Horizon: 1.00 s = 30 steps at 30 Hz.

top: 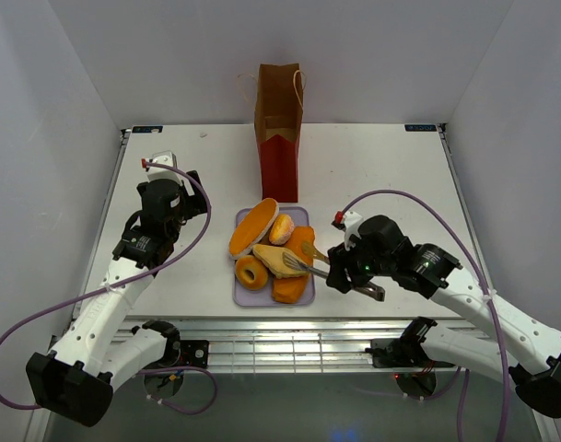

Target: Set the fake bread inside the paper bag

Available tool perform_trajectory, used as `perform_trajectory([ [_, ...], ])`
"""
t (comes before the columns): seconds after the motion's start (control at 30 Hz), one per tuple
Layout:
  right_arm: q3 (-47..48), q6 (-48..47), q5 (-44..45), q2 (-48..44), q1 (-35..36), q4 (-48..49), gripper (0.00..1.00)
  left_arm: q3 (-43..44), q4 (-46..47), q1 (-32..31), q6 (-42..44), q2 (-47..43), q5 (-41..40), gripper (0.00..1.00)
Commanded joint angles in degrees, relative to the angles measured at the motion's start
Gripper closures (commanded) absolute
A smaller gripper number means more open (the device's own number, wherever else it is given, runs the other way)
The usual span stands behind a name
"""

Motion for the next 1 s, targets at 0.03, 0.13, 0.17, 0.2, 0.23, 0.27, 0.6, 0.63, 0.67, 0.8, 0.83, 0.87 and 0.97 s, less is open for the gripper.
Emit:
perform_trajectory([
  [0.03,-0.88,1.57,0.92,-0.27,0.31,4.06,0.40,0.55,0.51,-0.22,0.44,-0.31,0.38,0.05],
  [0.13,-1.49,2.19,0.93,-0.53,0.40,5.11,0.40,0.55,0.51,-0.22,0.35,-0.40,0.47,0.05],
  [0.17,-1.67,2.37,0.93,-0.53,0.31,5.38,0.40,0.63,0.51,-0.31,0.44,-0.31,0.47,0.05],
  [0.2,-2.02,2.54,0.93,-0.36,0.31,5.73,0.40,0.64,0.42,-0.23,0.44,-0.40,0.56,0.05],
  [0.23,-2.11,2.63,0.84,-0.10,0.31,5.82,0.40,0.55,0.42,-0.22,0.35,-0.31,0.56,0.05],
  [0.27,-2.19,2.81,0.75,0.08,0.31,5.90,0.40,0.55,0.42,-0.22,0.44,-0.40,0.56,0.05],
  [0.6,-3.16,4.12,-2.76,0.34,0.31,7.75,0.47,0.55,0.33,-0.22,0.44,-0.40,0.73,0.05],
  [0.63,-3.25,4.13,-3.29,0.34,0.39,7.92,0.48,0.63,0.33,-0.22,0.44,-0.49,0.73,0.05],
  [0.67,-3.34,4.13,-3.47,0.34,0.31,8.01,0.49,0.55,0.42,-0.22,0.44,-0.49,0.73,0.05],
  [0.8,-3.86,4.39,-4.52,0.61,0.31,7.93,0.54,0.64,0.34,-0.22,0.44,-0.66,0.73,0.05],
  [0.83,-3.95,4.39,-4.70,0.61,0.39,7.93,0.55,0.55,0.33,-0.22,0.35,-0.58,0.73,0.05],
  [0.87,-4.04,4.56,-4.87,0.61,0.31,7.93,0.55,0.63,0.33,-0.22,0.44,-0.58,0.82,0.05],
  [0.97,-3.95,4.65,-5.22,0.52,0.31,7.93,0.59,0.64,0.33,-0.22,0.35,-0.66,0.82,0.05],
])
